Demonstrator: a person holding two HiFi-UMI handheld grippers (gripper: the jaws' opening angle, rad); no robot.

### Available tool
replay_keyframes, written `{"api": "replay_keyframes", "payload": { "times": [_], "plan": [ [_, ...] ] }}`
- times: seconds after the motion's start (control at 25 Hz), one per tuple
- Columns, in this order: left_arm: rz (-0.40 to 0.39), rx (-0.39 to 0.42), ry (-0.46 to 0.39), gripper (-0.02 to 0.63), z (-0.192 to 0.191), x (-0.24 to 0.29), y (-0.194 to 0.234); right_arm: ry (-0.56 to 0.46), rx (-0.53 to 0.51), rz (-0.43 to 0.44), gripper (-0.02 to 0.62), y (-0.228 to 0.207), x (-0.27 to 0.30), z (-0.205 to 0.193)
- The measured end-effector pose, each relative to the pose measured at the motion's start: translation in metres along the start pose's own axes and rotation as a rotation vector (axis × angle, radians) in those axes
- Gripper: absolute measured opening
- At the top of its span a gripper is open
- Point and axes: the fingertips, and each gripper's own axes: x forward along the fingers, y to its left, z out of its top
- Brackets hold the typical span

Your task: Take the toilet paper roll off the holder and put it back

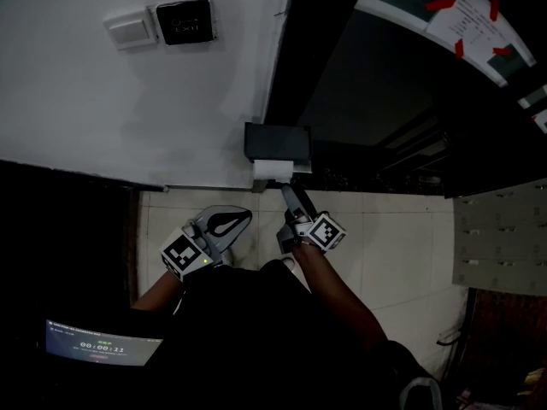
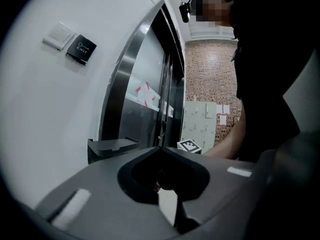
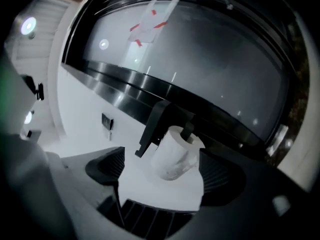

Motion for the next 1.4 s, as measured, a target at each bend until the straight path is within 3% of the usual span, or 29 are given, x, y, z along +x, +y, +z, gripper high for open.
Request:
{"api": "replay_keyframes", "payload": {
  "times": [0.2,0.4,0.52,0.72,0.76,0.84,0.88,0.92,1.4],
  "plan": [
    [0.001,-0.010,0.007,0.005,0.004,0.005,-0.002,0.059,-0.357,0.012,0.462,0.021,-0.011,0.010],
    [0.006,0.006,0.013,0.005,0.005,0.006,0.001,0.172,-0.765,0.154,0.462,0.071,-0.013,-0.003],
    [0.009,0.017,0.006,0.005,0.006,0.005,0.003,0.179,-0.874,0.244,0.462,0.103,-0.013,-0.007],
    [0.013,0.029,0.001,0.005,0.005,0.005,0.003,0.242,-1.026,0.307,0.452,0.132,-0.017,-0.019],
    [0.013,0.030,0.000,0.005,0.006,0.005,0.003,0.242,-1.065,0.323,0.357,0.139,-0.020,-0.020],
    [0.013,0.032,-0.003,0.005,0.007,0.004,0.004,0.234,-1.095,0.354,0.125,0.155,-0.025,-0.020],
    [0.015,0.029,-0.003,0.005,0.009,0.003,0.005,0.231,-1.087,0.372,0.041,0.163,-0.027,-0.019],
    [0.017,0.024,-0.002,0.005,0.010,0.002,0.005,0.230,-1.075,0.390,0.002,0.169,-0.028,-0.019],
    [0.023,0.027,-0.015,0.005,0.009,0.001,0.005,0.258,-1.047,0.430,0.000,0.174,-0.030,-0.028]
  ]
}}
